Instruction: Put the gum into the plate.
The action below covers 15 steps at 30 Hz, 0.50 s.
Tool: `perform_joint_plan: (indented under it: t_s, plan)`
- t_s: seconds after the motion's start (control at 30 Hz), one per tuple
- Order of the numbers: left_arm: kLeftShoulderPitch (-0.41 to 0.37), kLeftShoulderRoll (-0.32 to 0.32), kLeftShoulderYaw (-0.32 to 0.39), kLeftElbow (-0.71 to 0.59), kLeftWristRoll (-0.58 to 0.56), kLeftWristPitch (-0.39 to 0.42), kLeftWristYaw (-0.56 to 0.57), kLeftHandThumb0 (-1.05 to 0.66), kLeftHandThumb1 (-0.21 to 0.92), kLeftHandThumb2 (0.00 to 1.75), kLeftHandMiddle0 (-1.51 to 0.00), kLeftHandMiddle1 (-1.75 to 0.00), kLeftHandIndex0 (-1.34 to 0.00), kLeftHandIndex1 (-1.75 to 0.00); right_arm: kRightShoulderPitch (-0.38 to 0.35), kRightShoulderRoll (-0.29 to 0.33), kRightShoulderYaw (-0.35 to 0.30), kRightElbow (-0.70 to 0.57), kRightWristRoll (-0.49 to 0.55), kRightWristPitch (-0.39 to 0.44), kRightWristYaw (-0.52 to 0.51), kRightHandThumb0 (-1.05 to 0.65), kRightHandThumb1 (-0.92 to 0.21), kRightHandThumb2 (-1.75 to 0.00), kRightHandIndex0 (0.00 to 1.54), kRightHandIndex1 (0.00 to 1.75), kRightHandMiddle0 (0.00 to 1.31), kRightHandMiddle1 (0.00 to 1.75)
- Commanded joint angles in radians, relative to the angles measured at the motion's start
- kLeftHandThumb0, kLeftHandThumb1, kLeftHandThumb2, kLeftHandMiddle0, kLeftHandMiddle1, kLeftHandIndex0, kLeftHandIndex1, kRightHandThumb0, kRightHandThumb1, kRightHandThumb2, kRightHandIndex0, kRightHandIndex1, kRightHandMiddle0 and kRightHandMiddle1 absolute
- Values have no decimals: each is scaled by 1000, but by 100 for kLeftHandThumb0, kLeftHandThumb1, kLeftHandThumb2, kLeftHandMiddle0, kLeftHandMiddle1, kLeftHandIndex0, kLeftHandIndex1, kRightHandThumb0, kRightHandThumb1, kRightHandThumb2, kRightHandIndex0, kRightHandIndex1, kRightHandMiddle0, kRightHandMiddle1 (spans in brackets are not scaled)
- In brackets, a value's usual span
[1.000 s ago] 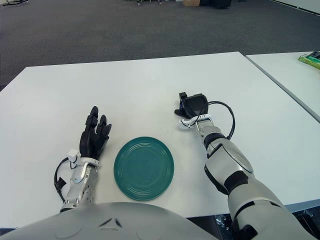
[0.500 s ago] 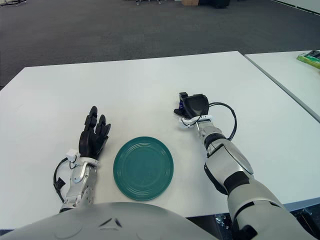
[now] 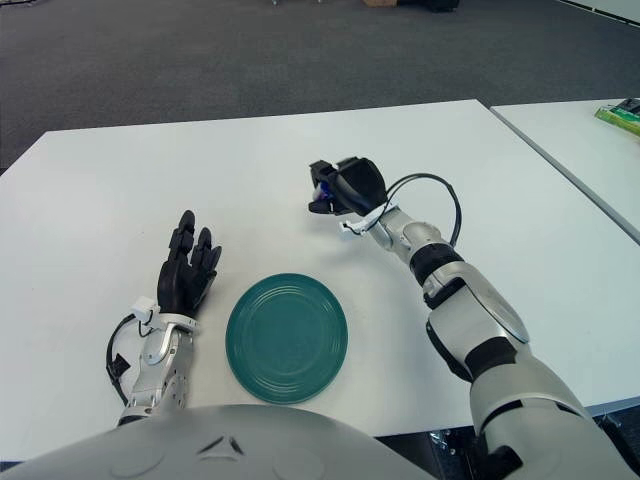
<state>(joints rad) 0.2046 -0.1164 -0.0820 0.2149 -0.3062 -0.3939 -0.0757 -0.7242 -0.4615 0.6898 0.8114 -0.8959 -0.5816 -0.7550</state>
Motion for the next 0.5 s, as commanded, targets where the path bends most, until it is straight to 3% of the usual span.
perform_joint_plan:
  t_s: [0.0, 0.27, 0.47]
  plan:
    - [43, -59, 12, 59, -24, 40, -10, -85, 89, 0, 0, 0, 0, 0, 96, -101, 1, -304, -48, -60, 115, -47, -89, -66, 128, 175, 101, 175]
    - [30, -45, 27, 102, -2, 2, -8, -89, 91, 1, 0, 0, 0, 0, 219, -144, 12, -592, -62, -83, 302, -46, -87, -71, 124, 175, 99, 175]
    - [25, -45, 39, 119, -20, -6, -29, -92, 92, 3, 0, 0, 0, 0, 268, -167, -10, -760, -85, -113, 404, -46, -87, -72, 124, 175, 98, 175]
